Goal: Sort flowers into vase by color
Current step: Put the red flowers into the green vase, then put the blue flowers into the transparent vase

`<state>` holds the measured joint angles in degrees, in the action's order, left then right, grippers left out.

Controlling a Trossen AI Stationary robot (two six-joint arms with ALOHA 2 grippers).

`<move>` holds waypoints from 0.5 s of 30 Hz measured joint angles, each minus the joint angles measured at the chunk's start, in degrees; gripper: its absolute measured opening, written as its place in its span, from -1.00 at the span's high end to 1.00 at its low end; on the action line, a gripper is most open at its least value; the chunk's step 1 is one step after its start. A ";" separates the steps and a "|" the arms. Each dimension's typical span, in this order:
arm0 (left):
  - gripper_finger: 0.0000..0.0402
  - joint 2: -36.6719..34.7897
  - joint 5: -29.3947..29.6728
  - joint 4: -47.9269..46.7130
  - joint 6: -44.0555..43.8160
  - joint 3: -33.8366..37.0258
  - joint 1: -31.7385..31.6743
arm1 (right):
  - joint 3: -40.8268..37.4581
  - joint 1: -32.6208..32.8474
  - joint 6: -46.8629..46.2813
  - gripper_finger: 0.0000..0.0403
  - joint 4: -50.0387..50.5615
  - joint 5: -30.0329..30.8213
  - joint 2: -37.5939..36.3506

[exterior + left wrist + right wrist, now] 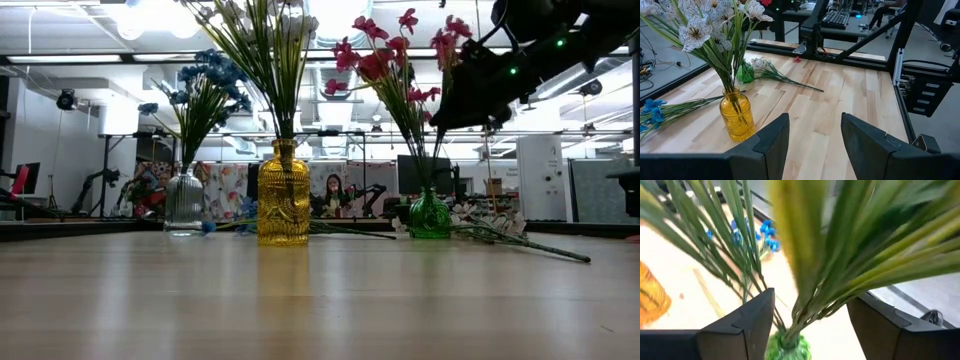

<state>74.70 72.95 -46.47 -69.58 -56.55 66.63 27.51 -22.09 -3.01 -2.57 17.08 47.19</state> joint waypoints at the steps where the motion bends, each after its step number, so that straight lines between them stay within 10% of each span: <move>1: 0.17 0.01 0.00 0.01 0.00 0.00 0.00 | 0.00 0.07 0.00 -0.19 0.91 -0.02 -0.32; 15: 0.17 0.01 0.04 0.45 0.00 0.00 -0.09 | 3.60 0.37 -10.97 -0.39 29.28 -0.70 -8.84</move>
<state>74.72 72.99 -46.02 -69.58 -56.55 66.54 31.11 -21.72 -13.97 26.71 16.38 38.35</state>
